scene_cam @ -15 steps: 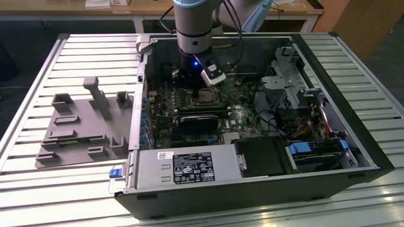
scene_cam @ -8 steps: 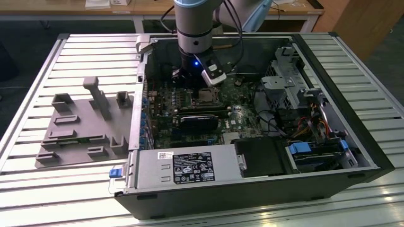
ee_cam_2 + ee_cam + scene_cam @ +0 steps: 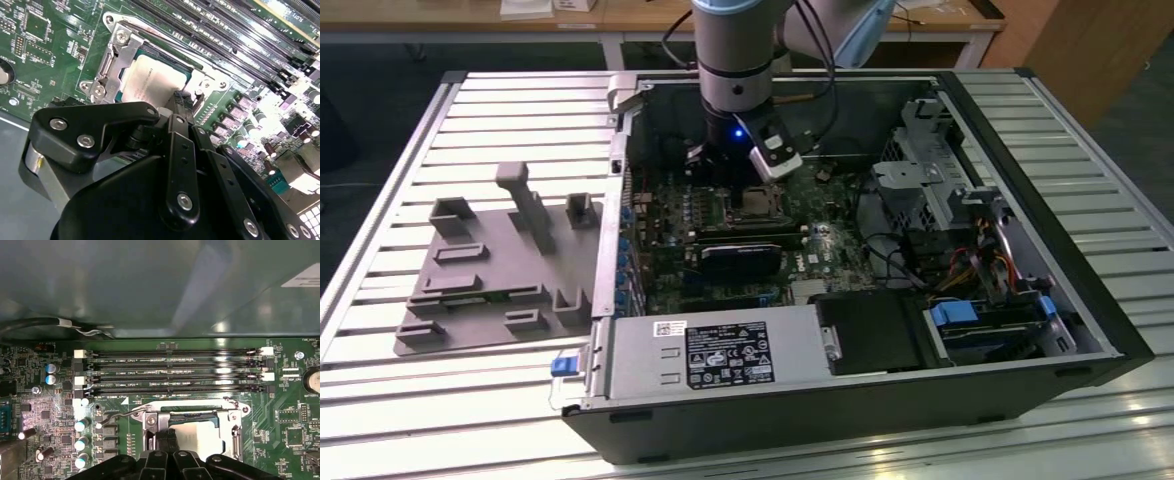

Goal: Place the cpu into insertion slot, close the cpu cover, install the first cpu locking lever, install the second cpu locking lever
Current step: 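Close the cpu cover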

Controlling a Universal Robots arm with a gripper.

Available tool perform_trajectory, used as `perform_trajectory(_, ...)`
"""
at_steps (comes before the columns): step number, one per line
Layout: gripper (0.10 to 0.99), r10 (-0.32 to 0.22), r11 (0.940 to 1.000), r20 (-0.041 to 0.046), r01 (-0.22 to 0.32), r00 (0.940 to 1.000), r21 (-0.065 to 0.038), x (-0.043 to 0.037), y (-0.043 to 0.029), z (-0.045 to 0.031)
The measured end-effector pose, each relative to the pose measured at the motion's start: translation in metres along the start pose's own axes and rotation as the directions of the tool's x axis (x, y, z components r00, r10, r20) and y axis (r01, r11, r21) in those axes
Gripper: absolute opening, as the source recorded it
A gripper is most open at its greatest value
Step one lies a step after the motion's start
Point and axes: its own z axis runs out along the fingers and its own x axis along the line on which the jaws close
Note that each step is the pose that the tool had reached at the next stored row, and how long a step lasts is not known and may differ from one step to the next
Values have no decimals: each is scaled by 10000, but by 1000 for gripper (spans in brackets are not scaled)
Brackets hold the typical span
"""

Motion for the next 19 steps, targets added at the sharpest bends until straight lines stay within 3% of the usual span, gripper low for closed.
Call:
perform_trajectory(10, 102, 1, 10000, -8, -1, 10000, 7, -8, 5, -105)
perform_trajectory(19, 102, -20, 10000, -8, 20, 10000, 5, 31, -2, -92)
